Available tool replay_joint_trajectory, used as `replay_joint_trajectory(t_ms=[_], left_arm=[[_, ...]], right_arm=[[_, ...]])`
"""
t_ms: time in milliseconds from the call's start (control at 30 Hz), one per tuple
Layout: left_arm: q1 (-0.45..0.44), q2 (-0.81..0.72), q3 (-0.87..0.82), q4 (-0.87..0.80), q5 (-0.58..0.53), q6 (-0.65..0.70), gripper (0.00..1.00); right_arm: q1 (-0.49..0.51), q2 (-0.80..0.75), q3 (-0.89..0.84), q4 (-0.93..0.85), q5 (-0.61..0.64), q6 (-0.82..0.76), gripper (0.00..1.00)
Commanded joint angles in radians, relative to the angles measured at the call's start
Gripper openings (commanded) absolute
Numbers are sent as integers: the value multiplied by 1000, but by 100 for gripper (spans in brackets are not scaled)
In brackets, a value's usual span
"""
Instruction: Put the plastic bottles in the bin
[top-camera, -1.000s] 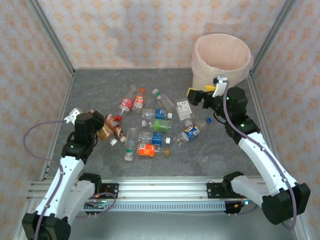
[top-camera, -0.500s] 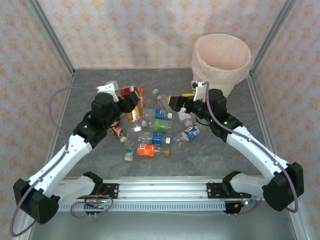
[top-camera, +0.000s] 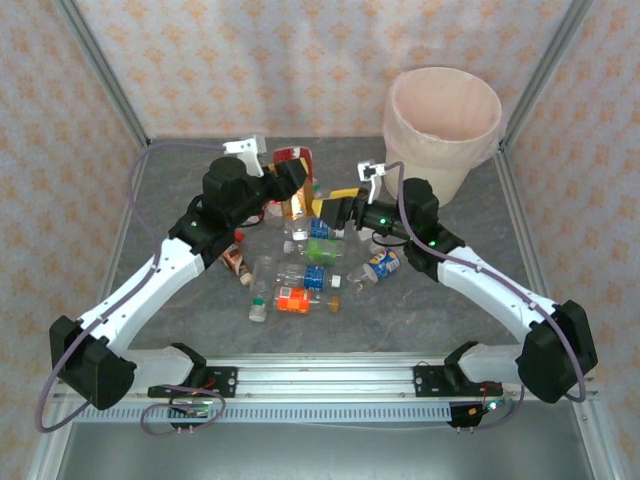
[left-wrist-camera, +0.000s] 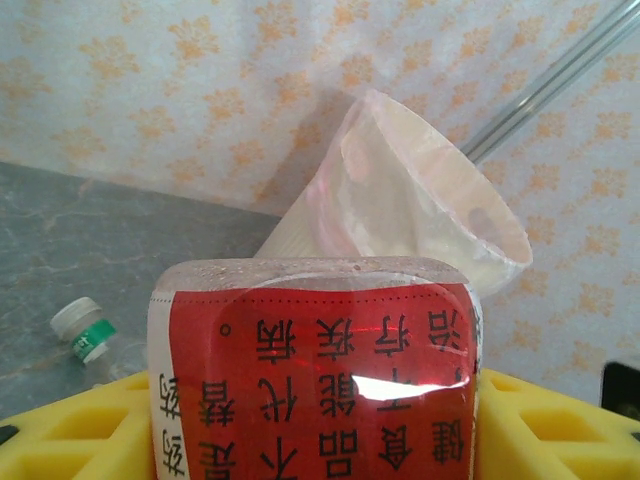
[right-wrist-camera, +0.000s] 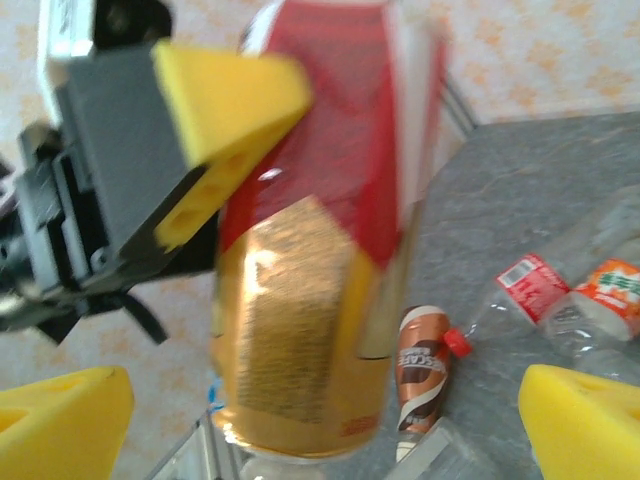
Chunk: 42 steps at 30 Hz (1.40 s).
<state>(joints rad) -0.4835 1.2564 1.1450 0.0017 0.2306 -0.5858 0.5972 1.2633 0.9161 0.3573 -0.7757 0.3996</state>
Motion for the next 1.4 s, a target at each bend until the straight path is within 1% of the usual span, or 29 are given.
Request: replay_joint_trajectory(t_ms=[0, 67, 133, 200, 267, 367, 467, 500, 633, 700, 833, 900, 1000, 1067, 1100, 1200, 1233, 1300, 1367], left_arm=[[-19, 21, 54, 95, 53, -16, 55], [-20, 36, 62, 114, 69, -30, 55], [-24, 49, 68, 120, 72, -40, 55], [-29, 56, 65, 131, 75, -43, 55], [-33, 62, 64, 139, 84, -49, 55], [-36, 72, 63, 140, 95, -49, 55], [-36, 73, 54, 139, 96, -53, 55], [-35, 71, 46, 145, 99, -55, 55], [-35, 57, 7, 166, 102, -66, 56], [-35, 45, -14, 165, 89, -73, 57], [-35, 40, -75, 221, 73, -106, 60], [-36, 41, -101, 256, 80, -117, 64], [-41, 21, -144, 281, 81, -88, 81], [-43, -12, -178, 292, 101, -38, 95], [-43, -32, -193, 293, 110, -16, 99], [-43, -116, -247, 280, 115, 46, 100], [-44, -146, -264, 265, 105, 92, 100], [-43, -194, -289, 237, 76, 123, 100], [-43, -241, -316, 219, 12, 135, 100]], right_arm=[[47, 23, 19, 60, -37, -62, 99], [55, 49, 31, 57, 34, -36, 99], [54, 74, 41, 50, 138, 13, 99], [55, 92, 52, 48, 191, 26, 99], [55, 108, 65, 52, 188, 24, 99], [55, 125, 82, 82, 132, 29, 99], [55, 129, 85, 105, 127, 32, 100], [55, 131, 88, 103, 131, 31, 97], [55, 136, 94, 87, 188, 28, 77], [55, 131, 100, 45, 209, 6, 71], [55, 125, 110, -47, 240, -81, 61], [55, 121, 115, -76, 235, -121, 57], [55, 121, 130, -131, 240, -164, 53], [56, 117, 135, -171, 272, -195, 52], [55, 118, 135, -189, 291, -208, 51], [55, 122, 144, -241, 351, -250, 50], [55, 123, 148, -253, 370, -263, 49], [55, 125, 159, -266, 408, -283, 49], [55, 128, 178, -276, 447, -308, 49]])
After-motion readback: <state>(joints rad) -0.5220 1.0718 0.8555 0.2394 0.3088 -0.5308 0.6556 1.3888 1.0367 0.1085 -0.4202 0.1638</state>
